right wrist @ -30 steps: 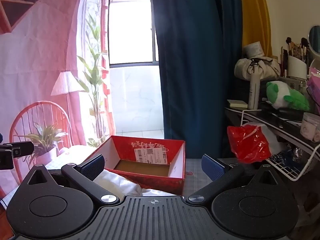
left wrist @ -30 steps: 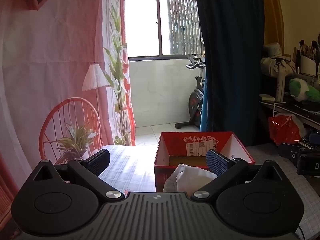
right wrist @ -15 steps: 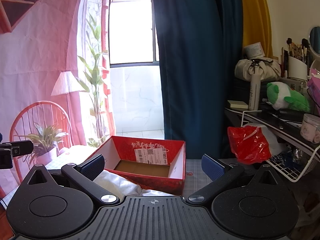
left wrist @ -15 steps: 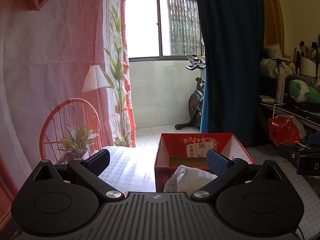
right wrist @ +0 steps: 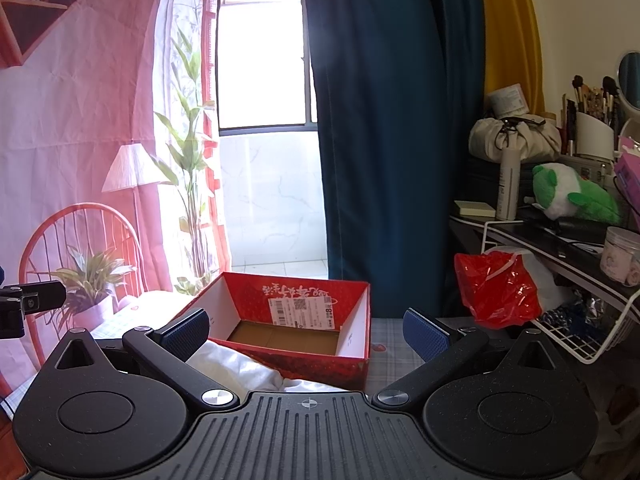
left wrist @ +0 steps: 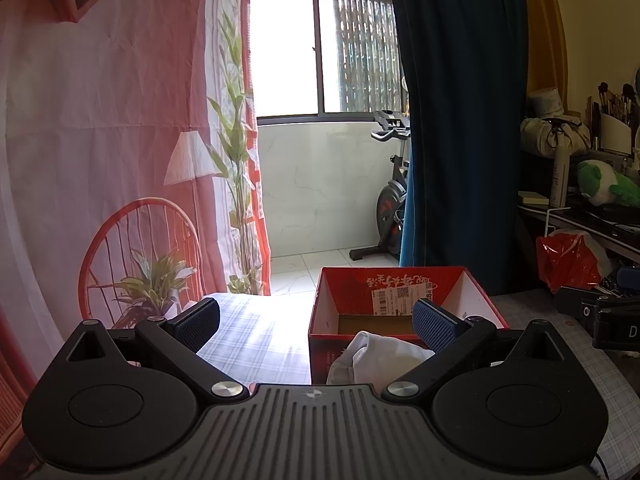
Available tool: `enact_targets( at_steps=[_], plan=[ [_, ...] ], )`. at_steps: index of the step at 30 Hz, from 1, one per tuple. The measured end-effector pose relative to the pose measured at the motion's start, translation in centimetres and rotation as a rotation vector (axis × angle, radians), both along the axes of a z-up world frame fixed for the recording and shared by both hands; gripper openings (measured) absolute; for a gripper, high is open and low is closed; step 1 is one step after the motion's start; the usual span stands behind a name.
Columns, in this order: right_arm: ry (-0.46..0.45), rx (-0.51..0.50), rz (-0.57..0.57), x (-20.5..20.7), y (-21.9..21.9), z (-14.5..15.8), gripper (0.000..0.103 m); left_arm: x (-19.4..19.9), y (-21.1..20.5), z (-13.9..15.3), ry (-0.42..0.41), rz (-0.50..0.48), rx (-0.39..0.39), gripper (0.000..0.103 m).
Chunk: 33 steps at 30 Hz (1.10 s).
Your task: Organize soft objects
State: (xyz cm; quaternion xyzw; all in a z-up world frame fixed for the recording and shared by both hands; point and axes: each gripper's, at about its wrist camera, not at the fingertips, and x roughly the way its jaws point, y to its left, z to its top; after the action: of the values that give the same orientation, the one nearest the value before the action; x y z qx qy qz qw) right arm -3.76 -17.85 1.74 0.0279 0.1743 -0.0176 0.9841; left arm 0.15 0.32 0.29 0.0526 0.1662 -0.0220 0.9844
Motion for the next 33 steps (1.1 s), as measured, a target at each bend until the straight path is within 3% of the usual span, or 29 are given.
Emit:
enact_targets(
  at_steps=[33],
  plan=[
    [0.005,0.005,-0.005,0.1,-0.07,-0.16,0.103,0.01,-0.01,-0.19,0.003,-0.004,-0.004,0.103]
  ],
)
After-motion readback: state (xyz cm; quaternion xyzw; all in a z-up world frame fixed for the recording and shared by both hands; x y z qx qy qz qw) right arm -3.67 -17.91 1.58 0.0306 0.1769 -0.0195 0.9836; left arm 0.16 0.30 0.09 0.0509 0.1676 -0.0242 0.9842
